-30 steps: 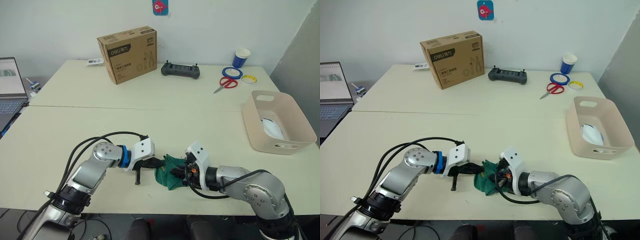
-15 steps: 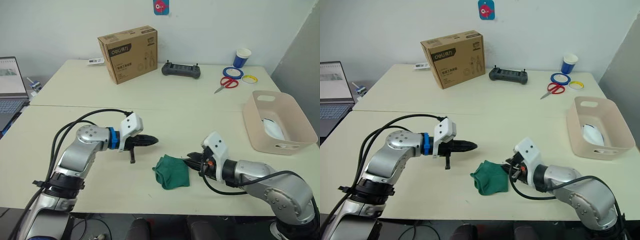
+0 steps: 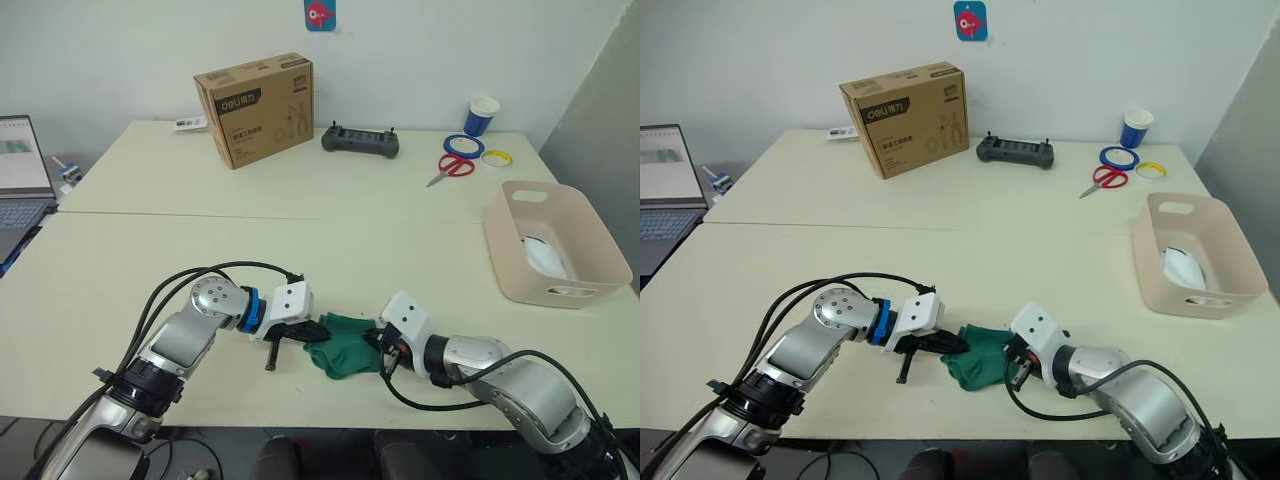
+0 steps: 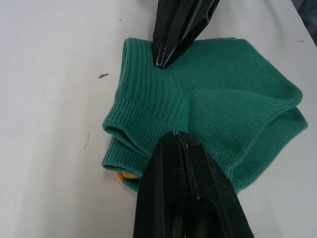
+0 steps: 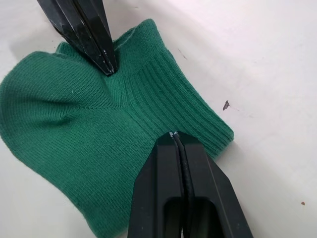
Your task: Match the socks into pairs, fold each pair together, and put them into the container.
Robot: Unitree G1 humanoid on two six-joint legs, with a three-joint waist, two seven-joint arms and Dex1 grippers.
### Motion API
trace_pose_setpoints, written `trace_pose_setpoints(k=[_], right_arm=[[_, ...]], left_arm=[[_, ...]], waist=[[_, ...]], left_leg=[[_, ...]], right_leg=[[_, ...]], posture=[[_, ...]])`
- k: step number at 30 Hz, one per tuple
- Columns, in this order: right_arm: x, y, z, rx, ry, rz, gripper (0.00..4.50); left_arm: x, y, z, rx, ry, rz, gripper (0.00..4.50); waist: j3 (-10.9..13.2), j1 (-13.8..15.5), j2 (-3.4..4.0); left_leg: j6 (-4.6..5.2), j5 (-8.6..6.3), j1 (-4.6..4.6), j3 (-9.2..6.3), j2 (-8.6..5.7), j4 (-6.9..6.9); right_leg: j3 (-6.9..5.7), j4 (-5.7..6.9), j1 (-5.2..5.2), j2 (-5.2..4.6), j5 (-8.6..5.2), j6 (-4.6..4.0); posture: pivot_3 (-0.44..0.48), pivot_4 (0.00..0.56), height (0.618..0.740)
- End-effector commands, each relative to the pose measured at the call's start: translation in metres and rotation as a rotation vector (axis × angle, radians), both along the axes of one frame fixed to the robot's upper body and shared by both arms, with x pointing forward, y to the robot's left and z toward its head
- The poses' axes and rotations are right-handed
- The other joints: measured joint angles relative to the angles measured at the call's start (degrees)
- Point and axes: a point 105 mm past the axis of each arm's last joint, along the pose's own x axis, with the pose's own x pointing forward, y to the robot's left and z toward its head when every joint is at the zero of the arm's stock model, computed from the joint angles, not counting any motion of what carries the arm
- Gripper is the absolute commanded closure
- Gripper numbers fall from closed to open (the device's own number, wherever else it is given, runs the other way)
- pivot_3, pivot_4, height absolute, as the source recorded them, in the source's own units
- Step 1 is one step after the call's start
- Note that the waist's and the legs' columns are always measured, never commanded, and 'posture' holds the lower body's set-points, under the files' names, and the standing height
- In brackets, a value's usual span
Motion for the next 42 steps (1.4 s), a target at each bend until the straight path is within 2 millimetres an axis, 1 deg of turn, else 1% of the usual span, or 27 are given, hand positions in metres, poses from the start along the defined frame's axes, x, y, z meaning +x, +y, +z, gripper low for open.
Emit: trace_pose_setpoints(k=[1,3,6,9,11,13,16,20,23,27,29,33,36,38,40,42], right_arm=[[0.004,-0.008,0.016,0.025,-0.092,0.014,4.44],[-0.002,-0.002,0.028,0.069,-0.126,0.076,4.44],[-0.01,0.008,0.036,0.11,-0.13,0.157,4.44],[-0.015,0.017,0.031,0.095,-0.112,0.22,4.44],[-0.018,0.022,0.02,0.057,-0.092,0.27,4.44],[-0.02,0.024,0.012,0.04,-0.07,0.289,4.44],[-0.022,0.022,0.002,0.005,-0.05,0.306,4.44],[-0.025,0.013,-0.009,-0.041,-0.018,0.29,4.44],[-0.024,0.009,-0.01,-0.049,-0.015,0.27,4.44],[-0.022,0.007,-0.008,-0.053,-0.023,0.26,4.44],[-0.022,0.006,-0.006,-0.055,-0.036,0.251,4.44],[-0.021,0.0,0.005,-0.047,-0.076,0.235,4.44],[-0.02,-0.004,0.021,-0.025,-0.124,0.213,4.44],[-0.016,-0.006,0.029,-0.007,-0.154,0.177,4.44],[-0.01,-0.006,0.036,0.016,-0.184,0.14,4.44],[-0.003,-0.003,0.039,0.043,-0.195,0.111,4.44]], left_arm=[[0.001,-0.004,0.01,-0.029,-0.015,-0.004,4.5],[0.002,-0.005,0.021,-0.05,-0.027,-0.005,4.5],[0.003,-0.008,0.032,-0.064,-0.045,-0.02,4.5],[0.003,-0.013,0.033,-0.064,-0.045,-0.029,4.5],[0.003,-0.014,0.031,-0.061,-0.046,-0.034,4.5],[0.0,-0.016,0.033,-0.074,-0.035,-0.038,4.5],[-0.005,-0.019,0.033,-0.082,-0.001,-0.047,4.5],[-0.01,-0.01,0.009,-0.003,0.032,-0.028,4.5],[-0.004,0.0,-0.009,0.042,0.033,0.022,4.5],[0.001,0.009,-0.019,0.081,0.013,0.021,4.5],[0.004,0.009,-0.017,0.074,0.006,0.023,4.5],[0.016,0.004,0.0,0.011,-0.02,0.057,4.5],[0.016,-0.003,0.028,-0.107,0.007,0.084,4.5],[0.017,-0.003,0.04,-0.141,0.009,0.108,4.5],[0.019,-0.003,0.045,-0.152,0.006,0.134,4.5],[0.021,-0.004,0.045,-0.151,-0.009,0.15,4.5]], waist=[[0.0,0.03,0.0],[0.01,0.0,0.0],[0.01,0.0,-0.01],[0.01,-0.03,-0.01],[0.01,-0.14,-0.01],[0.01,-0.11,-0.01],[0.01,-0.07,-0.01],[0.01,-0.09,0.0],[0.01,0.01,0.0],[-0.02,0.06,-0.02],[-0.02,0.05,-0.01],[-0.01,0.04,-0.02],[0.0,-0.15,-0.03],[0.01,-0.14,-0.03],[0.01,-0.09,-0.03],[0.01,-0.13,-0.03]], left_leg=[[0.0,0.0,0.0,0.0,0.0,0.01],[0.0,0.0,0.0,0.01,-0.01,0.01],[0.0,0.0,-0.01,-0.01,0.01,0.01],[0.0,0.0,-0.01,-0.04,0.03,0.01],[0.0,0.0,0.0,-0.03,0.03,0.01],[0.0,0.0,0.0,-0.03,0.03,0.01],[0.0,0.0,-0.01,-0.03,0.02,0.01],[0.0,0.0,0.0,-0.01,0.02,0.02],[0.0,0.0,0.02,-0.04,0.02,0.01],[0.0,0.0,0.15,0.0,0.0,0.05],[0.0,0.0,0.25,0.05,0.0,0.05],[0.0,0.0,0.4,0.04,0.01,0.05],[0.0,0.0,0.38,0.05,0.02,0.05],[0.0,0.0,0.28,0.03,0.04,0.03],[0.0,0.0,0.17,-0.01,0.04,0.04],[0.0,0.0,0.16,-0.01,0.04,0.04]], right_leg=[[0.01,0.0,0.0,0.0,0.0,0.0],[0.01,0.0,0.0,0.0,0.0,0.01],[-0.01,0.0,-0.01,0.02,0.01,0.01],[-0.03,0.0,-0.01,0.05,0.01,0.01],[-0.01,0.0,-0.01,0.05,0.0,0.01],[-0.01,0.0,-0.01,0.05,0.01,0.01],[-0.01,0.0,-0.01,0.04,0.0,0.01],[0.01,0.0,-0.01,0.03,0.0,0.01],[-0.02,0.03,0.0,0.04,0.0,0.01],[0.02,0.04,0.13,0.02,0.02,0.01],[0.06,0.04,0.19,0.02,0.05,0.01],[0.05,0.04,0.38,0.02,0.05,0.0],[0.06,0.03,0.35,0.03,0.05,0.01],[0.05,0.06,0.22,0.05,0.05,0.01],[0.02,0.07,0.12,0.05,0.05,0.02],[0.02,0.07,0.12,0.06,0.05,0.02]], posture=[[0.0,0.15,0.723],[0.0,0.15,0.723],[0.0,0.15,0.723],[0.0,0.15,0.723],[0.0,0.15,0.723],[0.0,0.15,0.723],[0.0,0.15,0.723],[0.0,0.15,0.723],[0.0,0.15,0.723],[0.0,0.15,0.723],[0.0,0.15,0.723],[0.0,0.15,0.723],[0.0,0.15,0.723],[0.0,0.15,0.723],[0.0,0.15,0.723],[0.0,0.15,0.723]])
